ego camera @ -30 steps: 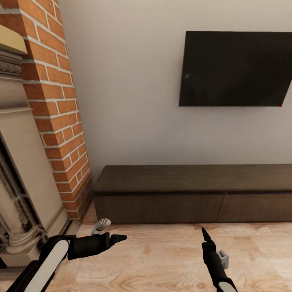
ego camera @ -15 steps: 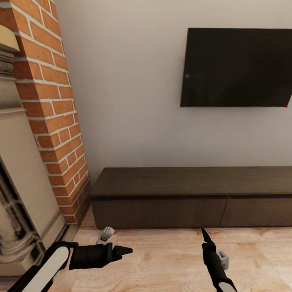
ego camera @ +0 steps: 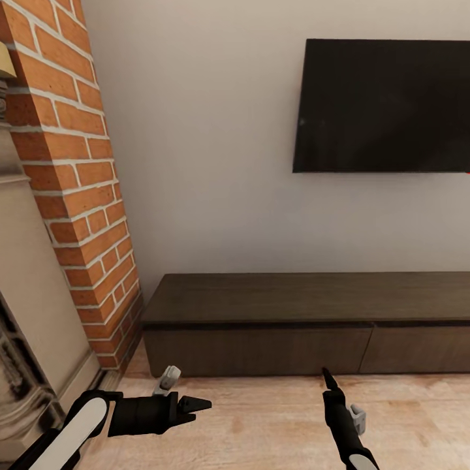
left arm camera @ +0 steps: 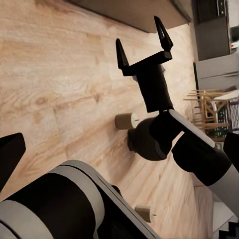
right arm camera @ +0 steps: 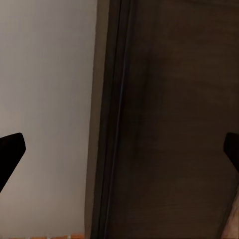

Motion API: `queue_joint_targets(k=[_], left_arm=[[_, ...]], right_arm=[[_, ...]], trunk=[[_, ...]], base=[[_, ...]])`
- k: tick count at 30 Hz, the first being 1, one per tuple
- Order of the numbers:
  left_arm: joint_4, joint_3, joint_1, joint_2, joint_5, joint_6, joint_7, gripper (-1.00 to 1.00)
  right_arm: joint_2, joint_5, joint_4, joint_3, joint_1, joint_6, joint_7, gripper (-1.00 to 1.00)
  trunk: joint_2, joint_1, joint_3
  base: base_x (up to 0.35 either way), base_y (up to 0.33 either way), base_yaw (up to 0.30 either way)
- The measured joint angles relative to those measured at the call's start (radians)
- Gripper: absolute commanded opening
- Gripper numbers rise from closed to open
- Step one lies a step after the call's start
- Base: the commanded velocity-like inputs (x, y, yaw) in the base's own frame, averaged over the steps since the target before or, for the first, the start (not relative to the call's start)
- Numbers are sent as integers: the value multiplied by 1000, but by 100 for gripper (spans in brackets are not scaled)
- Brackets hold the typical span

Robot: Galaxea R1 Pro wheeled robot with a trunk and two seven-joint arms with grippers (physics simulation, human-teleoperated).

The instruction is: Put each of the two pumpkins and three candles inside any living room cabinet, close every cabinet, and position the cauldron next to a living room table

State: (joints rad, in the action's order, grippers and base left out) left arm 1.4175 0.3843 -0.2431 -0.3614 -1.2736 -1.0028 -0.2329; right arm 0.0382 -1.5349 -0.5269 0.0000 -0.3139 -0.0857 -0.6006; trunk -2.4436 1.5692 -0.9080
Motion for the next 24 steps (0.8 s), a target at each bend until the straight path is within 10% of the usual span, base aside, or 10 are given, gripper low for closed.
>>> queue_joint_targets(k=[24], left_arm=[[-1,0,0,0,1,1,0,100]], right_arm=[[0,0,2,0,0,-2,0,100]], trunk=[[0,0,0]], base=[[164,0,0]])
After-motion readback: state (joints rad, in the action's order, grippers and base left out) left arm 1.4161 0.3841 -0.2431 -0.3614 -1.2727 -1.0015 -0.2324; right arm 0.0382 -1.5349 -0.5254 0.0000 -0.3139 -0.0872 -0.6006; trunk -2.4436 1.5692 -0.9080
